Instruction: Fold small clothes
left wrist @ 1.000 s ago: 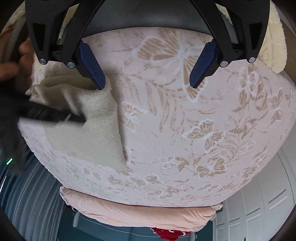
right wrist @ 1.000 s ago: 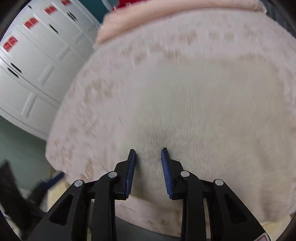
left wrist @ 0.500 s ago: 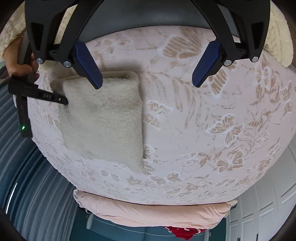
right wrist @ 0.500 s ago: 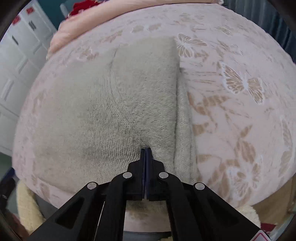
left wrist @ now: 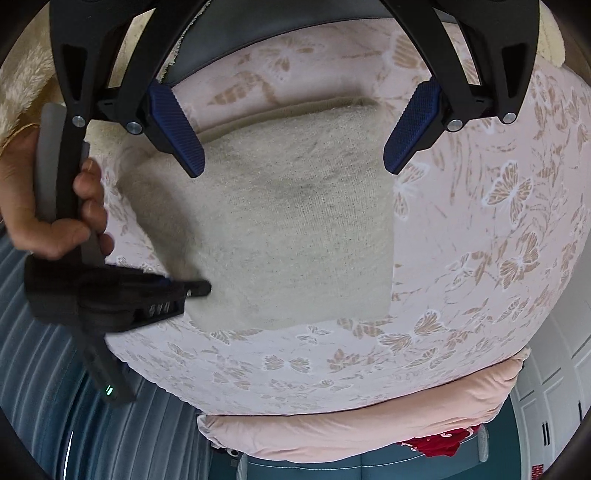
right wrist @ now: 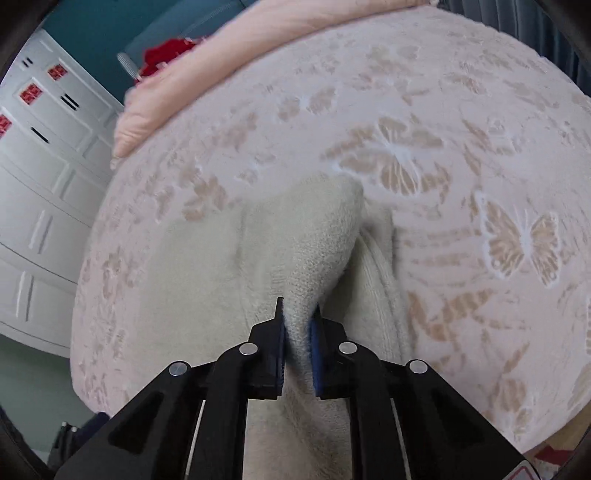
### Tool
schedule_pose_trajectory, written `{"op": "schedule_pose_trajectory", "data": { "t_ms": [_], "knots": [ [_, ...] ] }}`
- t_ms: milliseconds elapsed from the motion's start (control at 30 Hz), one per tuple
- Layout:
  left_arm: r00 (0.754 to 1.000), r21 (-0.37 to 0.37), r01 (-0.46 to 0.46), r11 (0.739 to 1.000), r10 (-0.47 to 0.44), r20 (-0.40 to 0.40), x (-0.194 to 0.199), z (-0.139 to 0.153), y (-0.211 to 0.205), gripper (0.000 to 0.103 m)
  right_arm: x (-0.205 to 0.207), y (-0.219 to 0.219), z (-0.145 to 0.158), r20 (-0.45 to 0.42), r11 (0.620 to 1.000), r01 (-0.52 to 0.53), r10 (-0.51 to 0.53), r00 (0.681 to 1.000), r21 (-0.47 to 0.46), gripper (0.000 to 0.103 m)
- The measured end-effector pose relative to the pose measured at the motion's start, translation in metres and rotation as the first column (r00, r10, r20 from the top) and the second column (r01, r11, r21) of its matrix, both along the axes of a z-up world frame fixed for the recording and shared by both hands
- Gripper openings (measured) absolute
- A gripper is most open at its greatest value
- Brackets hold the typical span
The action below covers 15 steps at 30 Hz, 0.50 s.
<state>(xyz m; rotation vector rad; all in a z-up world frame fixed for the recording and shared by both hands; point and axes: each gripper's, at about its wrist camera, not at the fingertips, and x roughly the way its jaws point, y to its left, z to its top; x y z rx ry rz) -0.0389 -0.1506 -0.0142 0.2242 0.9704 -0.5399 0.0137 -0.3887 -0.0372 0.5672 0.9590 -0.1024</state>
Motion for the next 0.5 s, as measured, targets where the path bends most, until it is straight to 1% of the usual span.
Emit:
{"op": "schedule_pose_trajectory", "data": {
  "t_ms": [67,100,133,167,200,233,267,300,367,400,467,500],
  "knots": [
    [1.0,0.008,-0.003,1.0,0.003,0.004,0.001,-0.003,0.0,0.096,-0.004,0.0,0.027,0.093,0.999,-0.009,0.014,0.996,-0.051,0.009],
    [1.0,0.01,-0.01,1.0,0.01,-0.002,0.002,-0.005,0.001,0.096,-0.002,-0.002,0.027,0.104,0.996,-0.009,0.018,0.994,-0.085,0.009],
    [1.0,0.01,-0.017,1.0,0.017,-0.012,0.005,-0.008,0.0,0.096,0.006,-0.007,0.013,0.052,0.993,-0.014,0.02,0.998,-0.117,0.009],
    [0.999,0.016,-0.025,1.0,0.026,-0.026,0.007,-0.012,-0.001,0.096,0.017,-0.012,-0.013,-0.051,0.99,-0.026,0.019,0.999,-0.139,0.01],
    [0.999,0.024,-0.031,0.999,0.032,-0.041,0.009,-0.016,-0.002,0.096,0.023,-0.017,-0.046,-0.169,0.99,-0.041,0.018,0.985,-0.137,0.01],
    [0.998,0.028,-0.032,0.999,0.033,-0.052,0.011,-0.018,-0.002,0.096,0.021,-0.019,-0.06,-0.184,0.992,-0.04,0.017,0.983,-0.122,0.01],
    [0.998,0.032,-0.03,0.999,0.032,-0.059,0.011,-0.019,-0.001,0.096,0.015,-0.02,-0.054,-0.141,0.992,-0.026,0.009,0.99,-0.121,0.011],
    [0.998,0.032,-0.026,0.999,0.028,-0.056,0.01,-0.018,0.001,0.096,0.009,-0.021,-0.041,-0.106,0.995,-0.009,-0.002,0.994,-0.101,0.011],
    [0.999,0.042,-0.03,0.999,0.032,-0.041,0.009,-0.017,0.006,0.096,-0.011,-0.018,-0.007,-0.014,0.997,0.031,-0.032,0.999,-0.065,0.011],
    [0.999,0.045,-0.035,0.998,0.037,-0.04,0.01,-0.017,0.01,0.096,-0.023,-0.012,0.009,0.028,0.997,0.028,-0.026,0.999,-0.07,0.012],
    [0.997,0.04,-0.058,0.998,0.06,-0.049,0.013,-0.018,0.022,0.096,-0.044,0.006,0.03,0.069,0.994,-0.005,0.013,0.998,-0.106,0.012],
    [0.995,0.036,-0.077,0.996,0.079,-0.057,0.015,-0.018,0.03,0.096,-0.053,0.014,0.031,0.06,0.992,-0.027,0.034,0.998,-0.126,0.012]
  ]
}}
